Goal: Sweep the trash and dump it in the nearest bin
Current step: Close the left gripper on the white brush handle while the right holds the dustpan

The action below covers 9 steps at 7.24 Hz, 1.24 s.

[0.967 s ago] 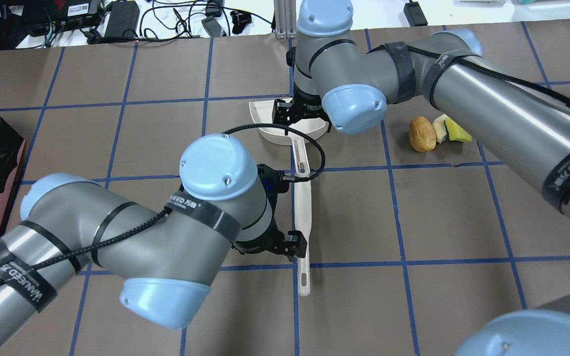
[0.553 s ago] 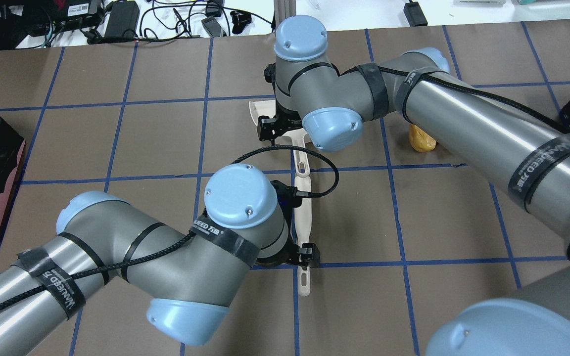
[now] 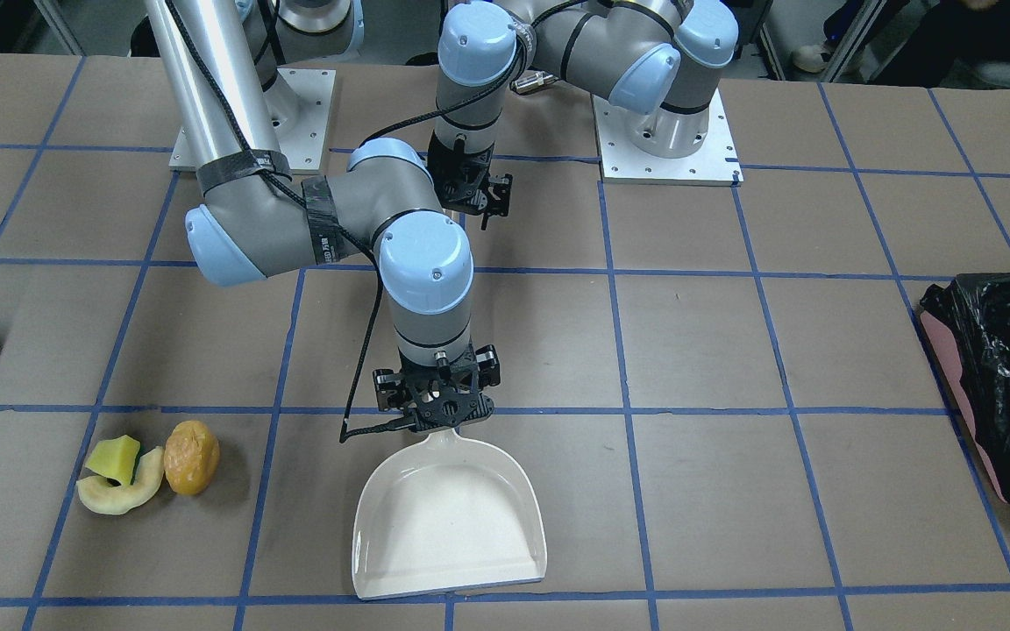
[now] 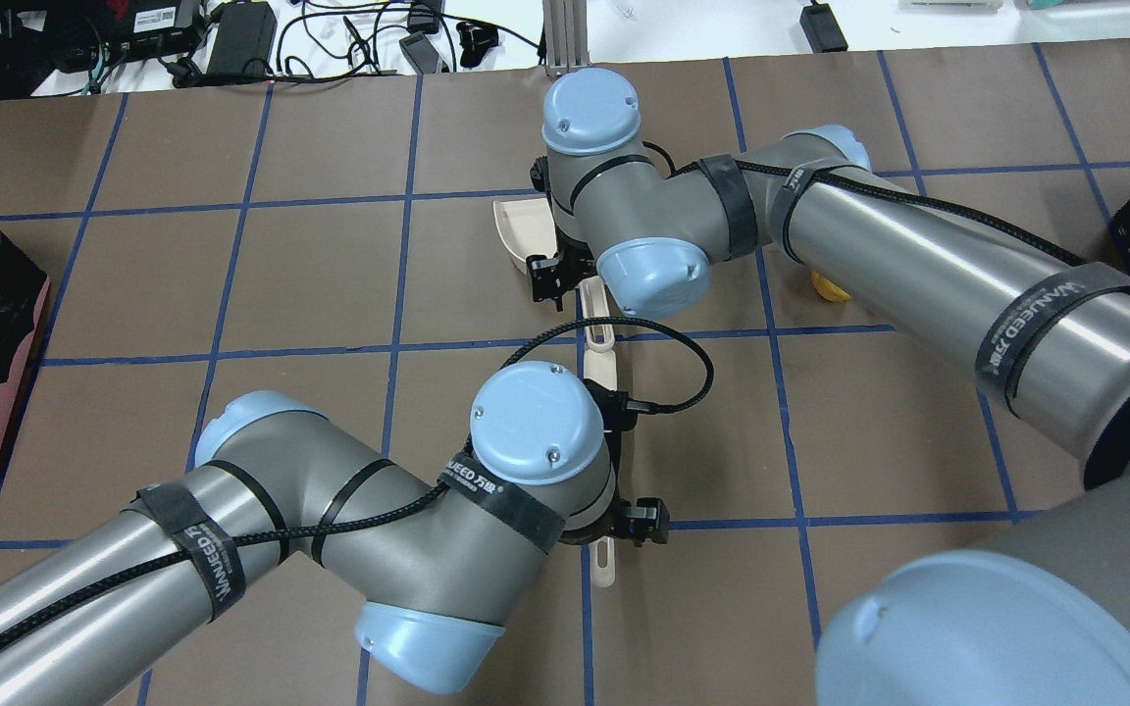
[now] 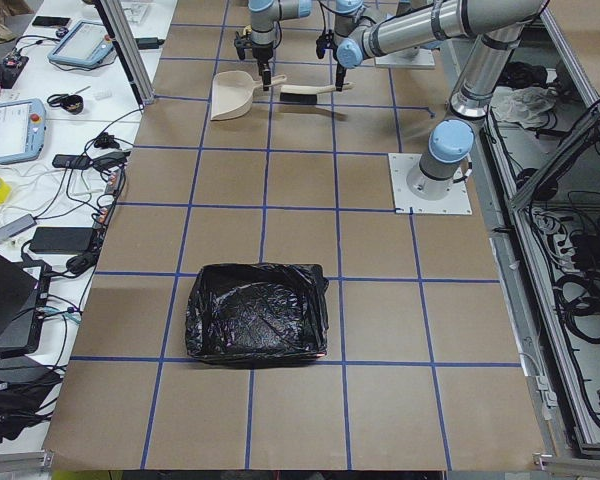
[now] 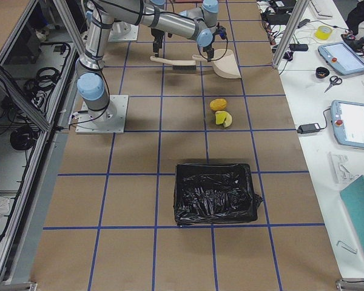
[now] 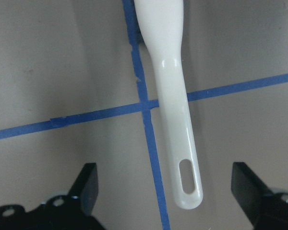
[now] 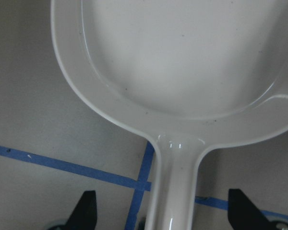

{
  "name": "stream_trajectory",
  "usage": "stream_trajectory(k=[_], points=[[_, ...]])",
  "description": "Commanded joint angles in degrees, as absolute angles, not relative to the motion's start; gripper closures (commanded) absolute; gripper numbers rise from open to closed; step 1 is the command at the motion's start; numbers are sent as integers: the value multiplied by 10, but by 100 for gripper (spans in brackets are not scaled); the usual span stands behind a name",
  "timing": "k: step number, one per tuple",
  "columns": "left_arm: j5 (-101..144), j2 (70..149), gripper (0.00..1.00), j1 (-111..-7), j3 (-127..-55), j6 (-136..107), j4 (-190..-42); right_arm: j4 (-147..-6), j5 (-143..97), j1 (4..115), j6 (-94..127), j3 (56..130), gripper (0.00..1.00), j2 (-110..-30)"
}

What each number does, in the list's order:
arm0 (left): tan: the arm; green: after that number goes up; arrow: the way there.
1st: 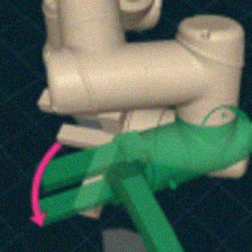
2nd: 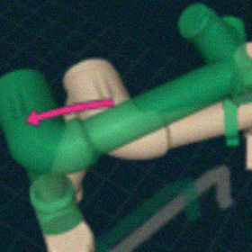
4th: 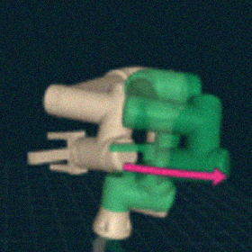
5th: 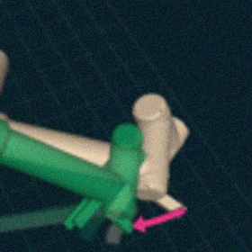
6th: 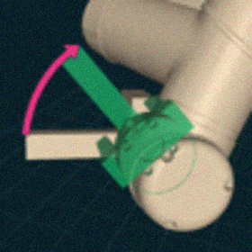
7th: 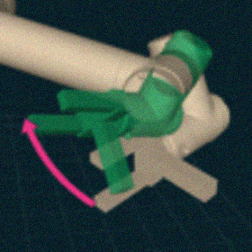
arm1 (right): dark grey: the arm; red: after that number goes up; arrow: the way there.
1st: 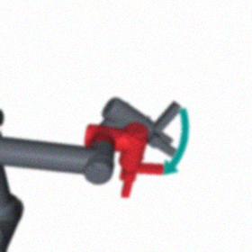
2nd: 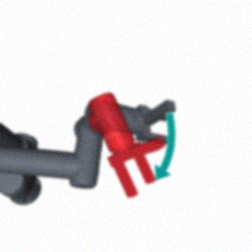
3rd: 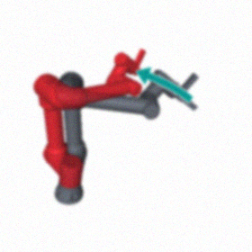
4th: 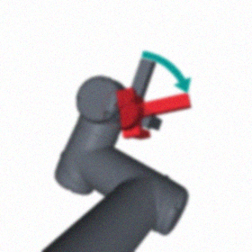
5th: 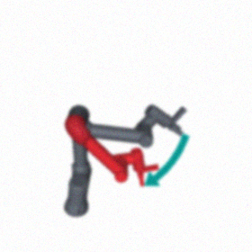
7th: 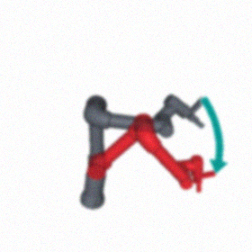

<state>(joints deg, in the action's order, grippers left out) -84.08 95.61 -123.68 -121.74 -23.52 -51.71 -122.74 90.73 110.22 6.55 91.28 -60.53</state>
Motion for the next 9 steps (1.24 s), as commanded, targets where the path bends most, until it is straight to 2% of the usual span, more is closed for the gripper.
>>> stream_trajectory(k=[1, 2, 4, 5, 6, 7, 8, 9], points=[[-849, 982, 9, -1242, -1217, -236, -508, -1229, 910, 1102, 81, 929, 18, -611], [-851, 987, 21, -1245, -1217, -234, -508, -1228, 909, 1102, 83, 929, 18, -619], [-849, 993, 25, -1245, -1216, -236, -508, -1228, 909, 1102, 83, 930, 19, -623], [-849, 998, 25, -1246, -1216, -236, -508, -1228, 908, 1103, 84, 932, 26, -622], [-849, 999, 30, -1246, -1216, -236, -508, -1228, 907, 1104, 92, 933, 26, -621], [-848, 999, 52, -1246, -1216, -236, -508, -1227, 906, 1104, 92, 933, 30, -622], [-847, 999, 66, -1246, -1215, -236, -508, -1226, 904, 1104, 94, 933, 31, -622], [-848, 999, 100, -1246, -1214, -236, -509, -1225, 904, 1104, 98, 933, 45, -623]])
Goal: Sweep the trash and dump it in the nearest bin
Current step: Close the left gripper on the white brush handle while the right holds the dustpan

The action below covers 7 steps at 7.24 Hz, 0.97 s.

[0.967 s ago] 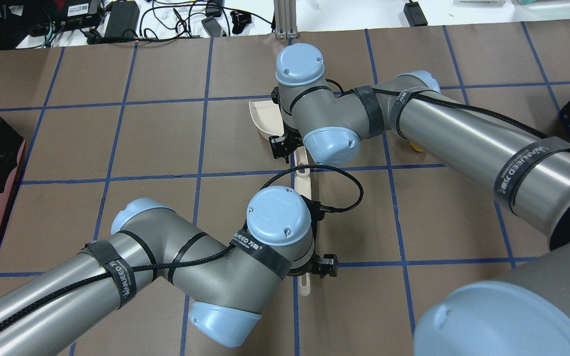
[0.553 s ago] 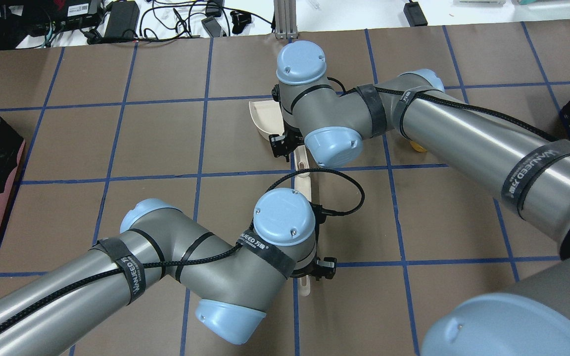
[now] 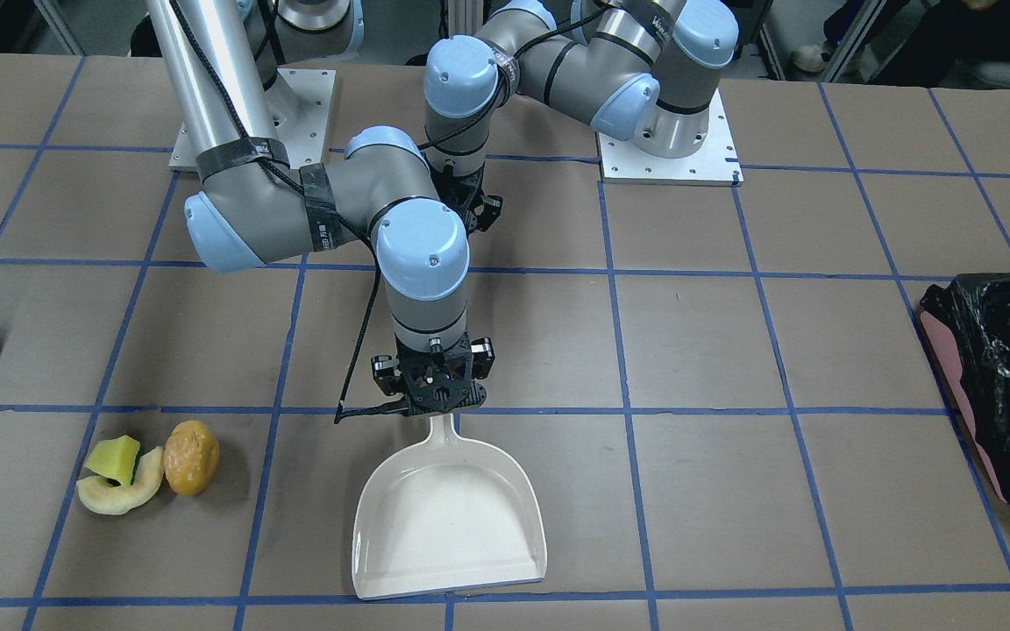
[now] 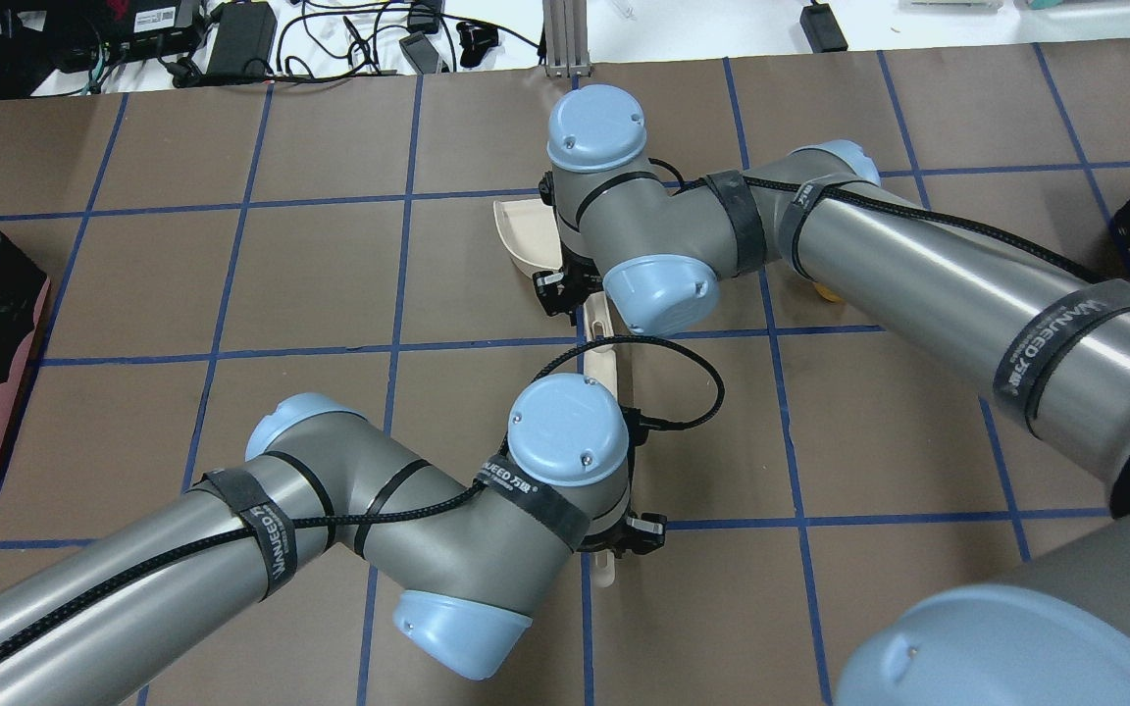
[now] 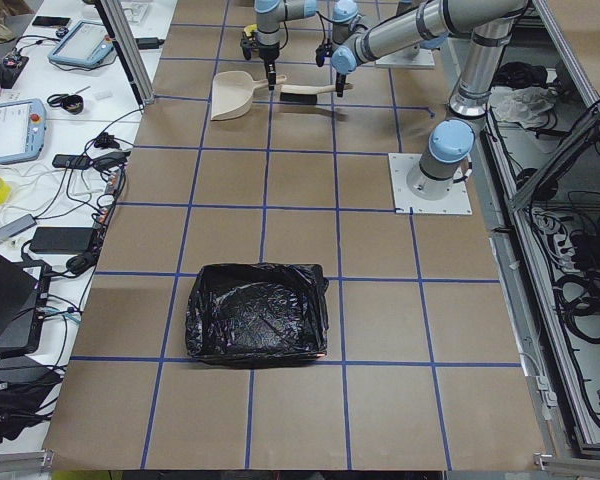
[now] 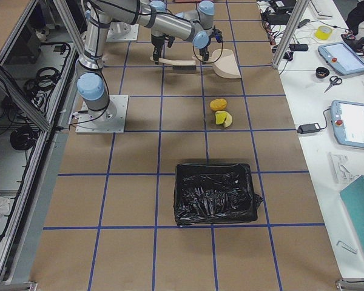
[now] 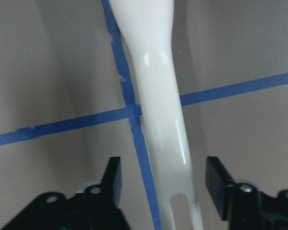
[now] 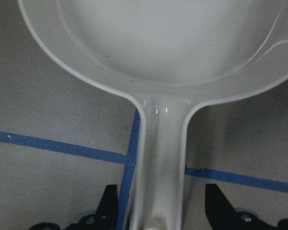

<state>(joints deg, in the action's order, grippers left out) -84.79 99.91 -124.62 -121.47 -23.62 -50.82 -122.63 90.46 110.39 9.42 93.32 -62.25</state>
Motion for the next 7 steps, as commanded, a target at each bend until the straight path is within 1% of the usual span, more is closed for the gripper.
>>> stream_trajectory(k=[1, 2, 3, 4, 6, 7], points=[[-848, 997, 100, -1245, -1212, -244, -511, -1226, 902, 1104, 98, 933, 55, -623], [-849, 995, 100, -1245, -1209, -277, -513, -1225, 903, 1104, 98, 932, 63, -623], [-853, 993, 100, -1245, -1201, -297, -514, -1225, 902, 1104, 98, 932, 76, -623], [-855, 985, 100, -1245, -1198, -301, -515, -1225, 901, 1104, 98, 931, 86, -623], [-890, 974, 100, -1244, -1196, -302, -516, -1223, 909, 1098, 96, 919, 87, -632], [-899, 972, 100, -1244, -1196, -301, -516, -1205, 921, 1090, 85, 908, 87, -653]])
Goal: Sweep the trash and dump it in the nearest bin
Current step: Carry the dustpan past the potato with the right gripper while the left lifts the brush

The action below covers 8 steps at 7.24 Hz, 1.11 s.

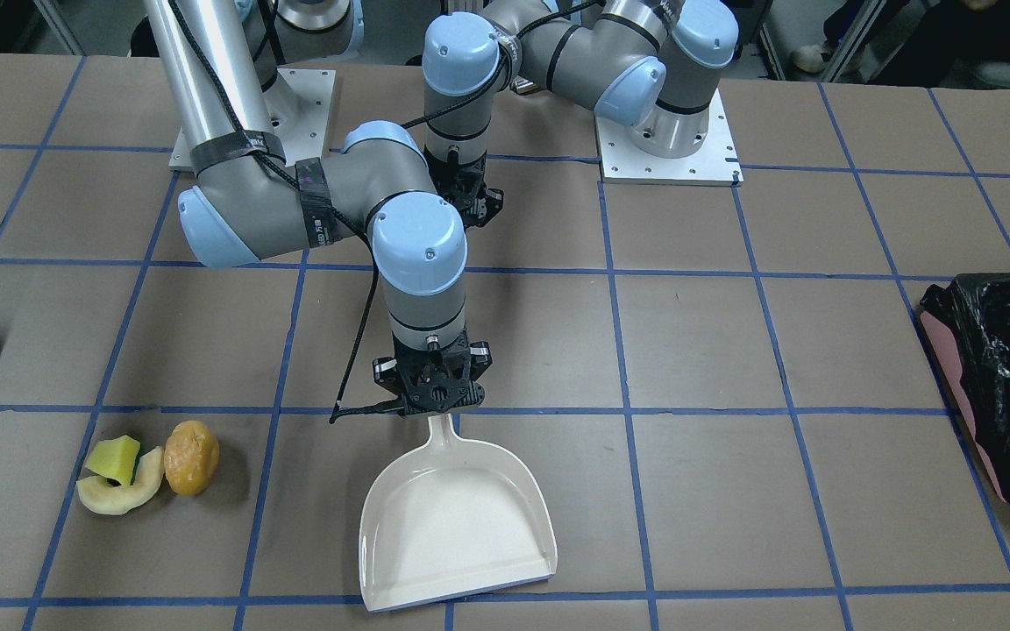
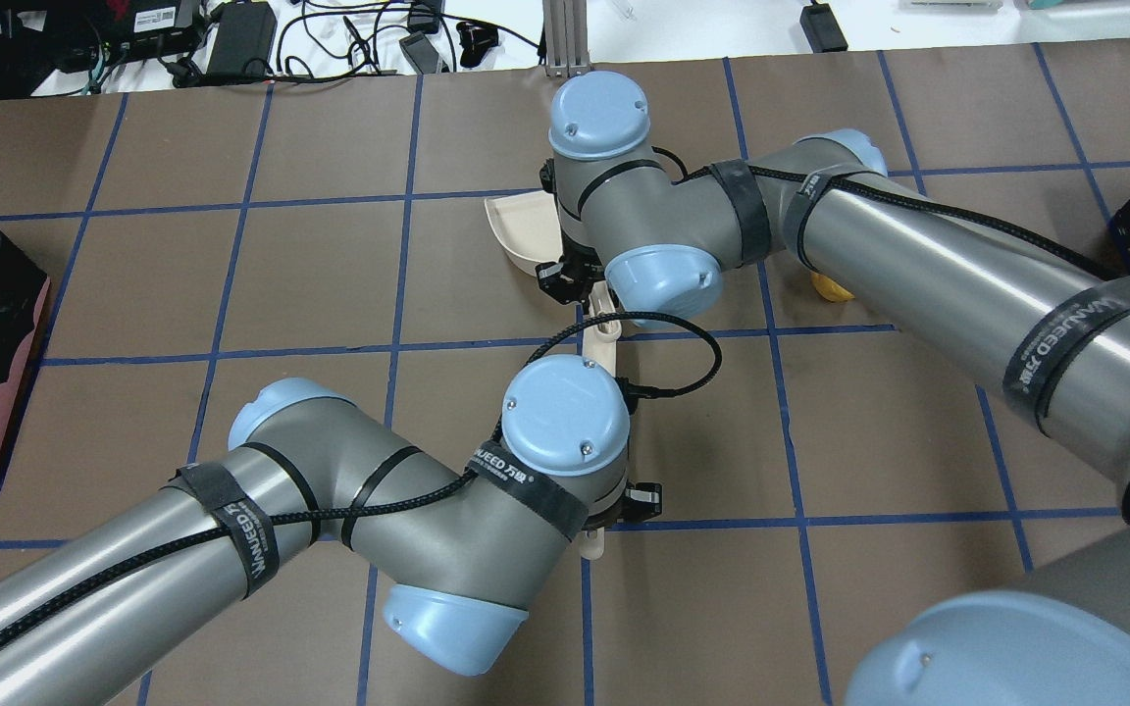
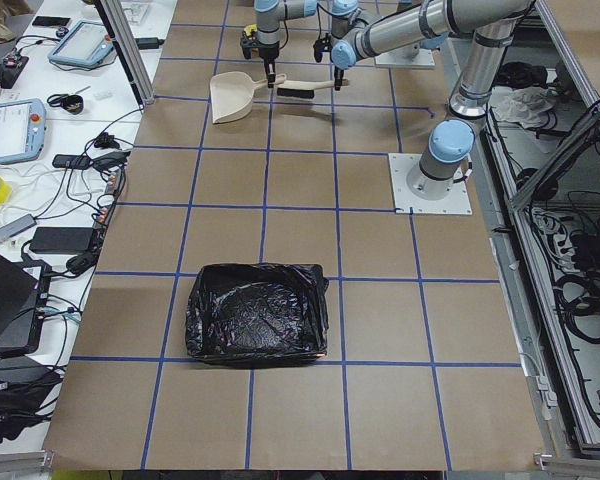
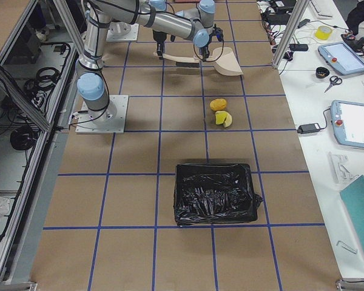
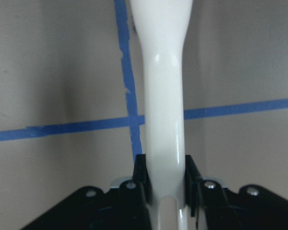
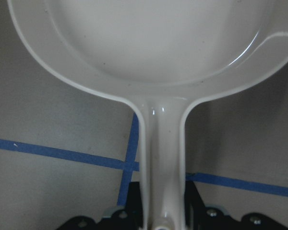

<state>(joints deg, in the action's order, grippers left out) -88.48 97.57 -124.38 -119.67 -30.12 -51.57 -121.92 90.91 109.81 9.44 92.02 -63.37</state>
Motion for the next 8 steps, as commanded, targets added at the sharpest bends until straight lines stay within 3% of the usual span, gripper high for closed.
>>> stream_trajectory(k=[1, 4, 8], points=[[-909, 972, 100, -1241, -1196, -301, -516, -1187, 939, 1062, 35, 897, 87, -667], [-945, 970, 100, -1222, -1172, -287, -521, -1050, 944, 960, -169, 839, 86, -707], [-933, 1011, 100, -1181, -1042, -312, -607, -1038, 982, 800, -533, 829, 89, -712]])
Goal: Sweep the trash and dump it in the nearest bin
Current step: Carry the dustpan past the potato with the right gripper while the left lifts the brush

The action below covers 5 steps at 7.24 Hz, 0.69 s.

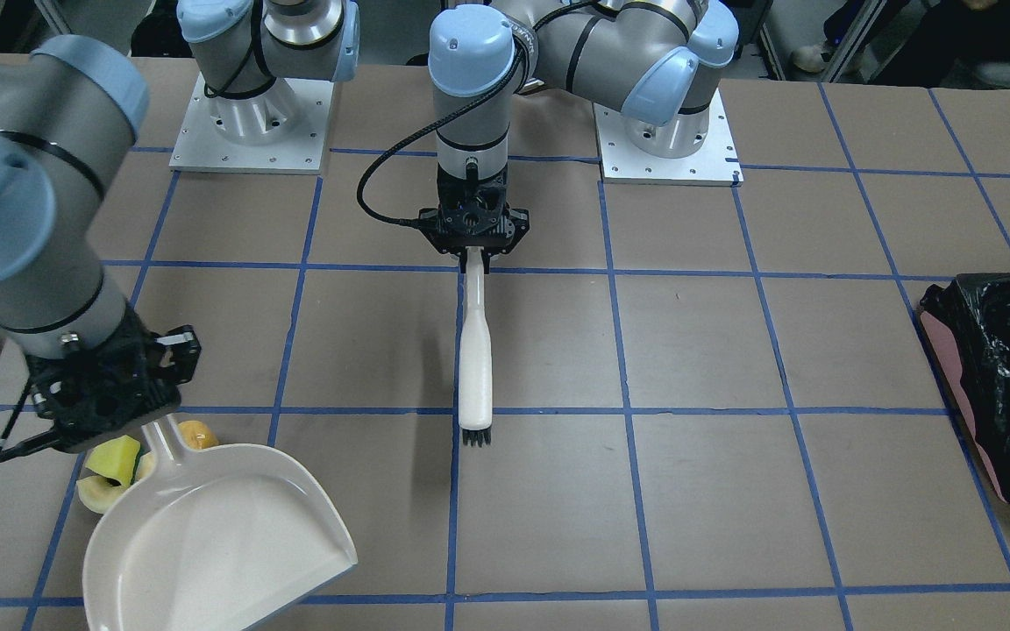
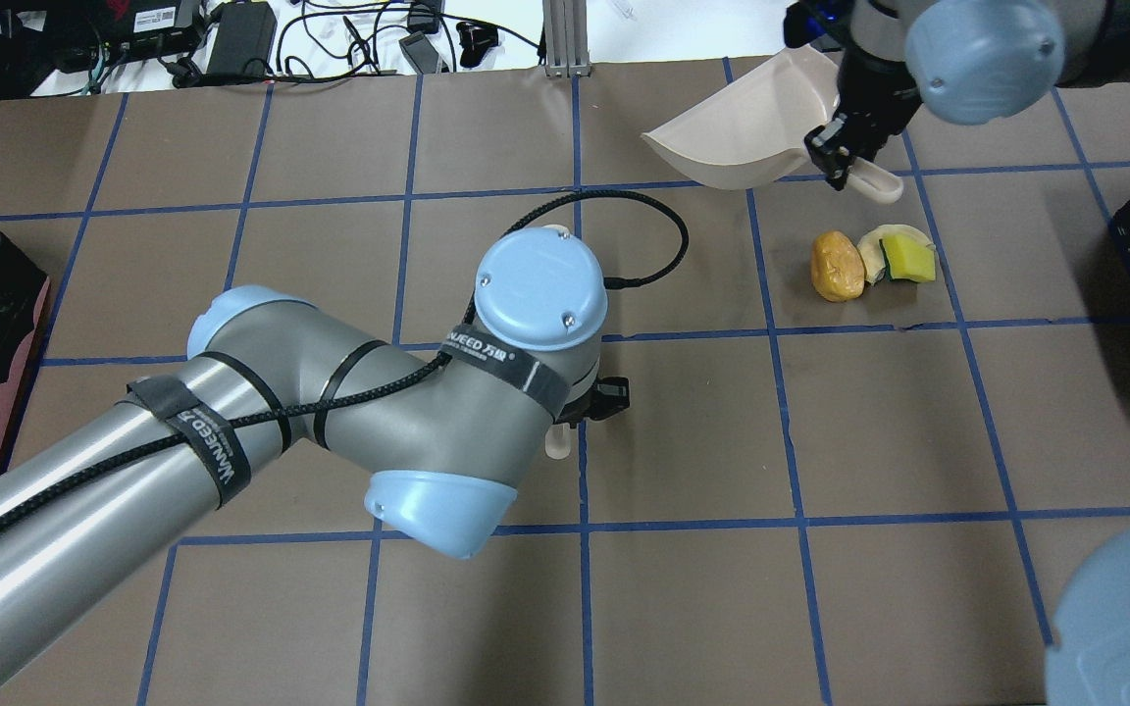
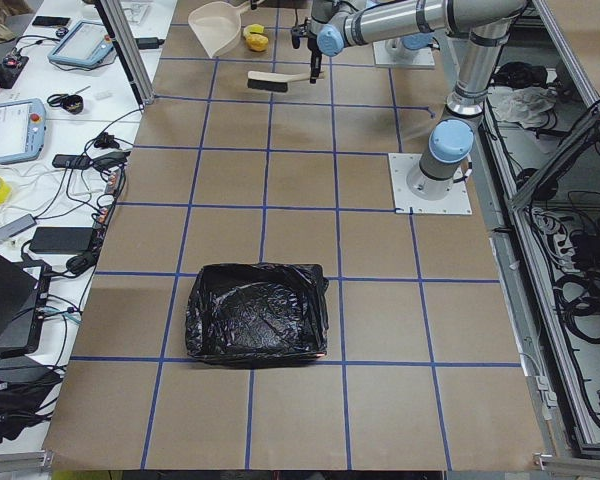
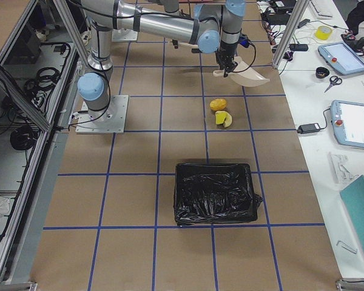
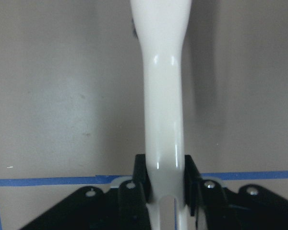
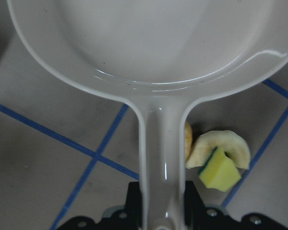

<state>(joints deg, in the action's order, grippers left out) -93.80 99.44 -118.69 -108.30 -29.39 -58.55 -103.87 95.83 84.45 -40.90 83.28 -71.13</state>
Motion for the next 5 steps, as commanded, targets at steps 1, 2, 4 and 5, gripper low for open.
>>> stream_trajectory(k=[1, 2, 4, 5], points=[[-923, 1034, 100, -1181, -1017, -329, -606, -1045, 1010, 784, -628, 828, 90, -719], [-921, 1062, 100, -1181, -986, -350, -606, -1047, 1022, 765, -694, 828, 91, -728], [-906, 1121, 100, -1182, -914, -378, -605, -1047, 1016, 698, -806, 829, 93, -724], [-890, 1150, 100, -1186, -879, -396, -601, -1047, 1014, 671, -869, 831, 97, -722]])
